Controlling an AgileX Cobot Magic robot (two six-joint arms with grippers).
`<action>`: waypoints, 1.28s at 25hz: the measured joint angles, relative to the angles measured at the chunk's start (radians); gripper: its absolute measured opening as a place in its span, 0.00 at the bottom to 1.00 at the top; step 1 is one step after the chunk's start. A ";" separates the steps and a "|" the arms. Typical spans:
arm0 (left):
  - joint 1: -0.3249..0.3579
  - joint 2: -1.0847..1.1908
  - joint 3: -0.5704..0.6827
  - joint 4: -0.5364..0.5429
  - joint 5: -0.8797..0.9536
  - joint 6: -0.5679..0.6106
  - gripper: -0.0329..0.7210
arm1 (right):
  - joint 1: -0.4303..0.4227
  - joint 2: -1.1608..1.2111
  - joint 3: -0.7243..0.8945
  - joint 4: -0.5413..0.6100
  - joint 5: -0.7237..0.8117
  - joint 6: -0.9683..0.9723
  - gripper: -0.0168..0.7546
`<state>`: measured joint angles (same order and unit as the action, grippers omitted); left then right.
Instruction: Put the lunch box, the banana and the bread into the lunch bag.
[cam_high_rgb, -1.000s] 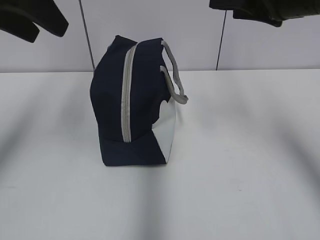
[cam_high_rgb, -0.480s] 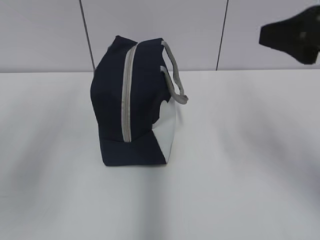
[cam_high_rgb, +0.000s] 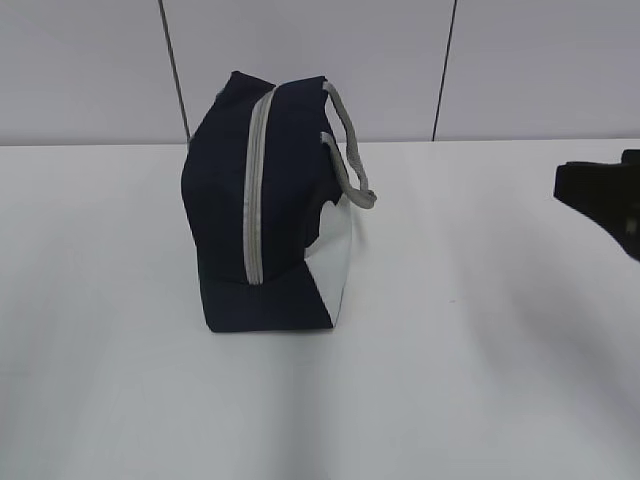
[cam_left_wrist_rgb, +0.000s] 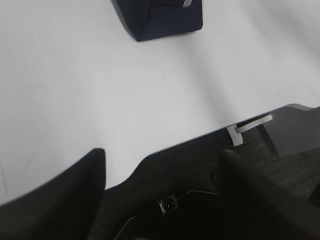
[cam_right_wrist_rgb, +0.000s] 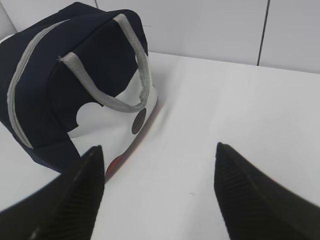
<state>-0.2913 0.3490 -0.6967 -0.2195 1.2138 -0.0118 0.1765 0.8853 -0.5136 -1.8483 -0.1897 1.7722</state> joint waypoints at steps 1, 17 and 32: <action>0.000 -0.040 0.013 0.005 0.004 -0.006 0.68 | 0.015 -0.010 0.005 0.000 0.014 -0.007 0.68; 0.059 -0.263 0.080 0.093 0.066 -0.019 0.60 | 0.268 0.192 -0.005 0.023 0.319 -0.121 0.65; 0.077 -0.263 0.080 0.095 0.067 -0.020 0.60 | 0.308 0.383 -0.016 0.034 0.413 -0.182 0.64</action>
<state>-0.2144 0.0861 -0.6162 -0.1249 1.2811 -0.0317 0.4847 1.2680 -0.5299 -1.8144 0.2236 1.5901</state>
